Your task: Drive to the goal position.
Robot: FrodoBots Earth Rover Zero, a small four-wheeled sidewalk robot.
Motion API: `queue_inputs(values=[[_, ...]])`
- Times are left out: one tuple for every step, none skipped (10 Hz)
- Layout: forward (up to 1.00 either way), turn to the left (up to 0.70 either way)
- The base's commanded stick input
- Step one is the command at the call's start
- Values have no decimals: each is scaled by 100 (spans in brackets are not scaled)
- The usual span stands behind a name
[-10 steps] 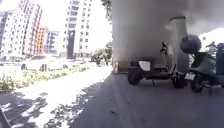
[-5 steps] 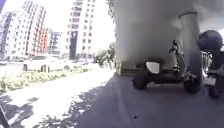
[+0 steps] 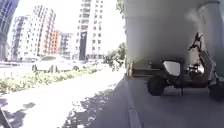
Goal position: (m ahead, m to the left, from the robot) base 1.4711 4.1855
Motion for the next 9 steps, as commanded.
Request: queue_inputs(values=[[70, 0], [70, 0], [70, 0], [70, 0], [70, 0], [70, 0], [70, 0], [70, 0], [70, 0]])
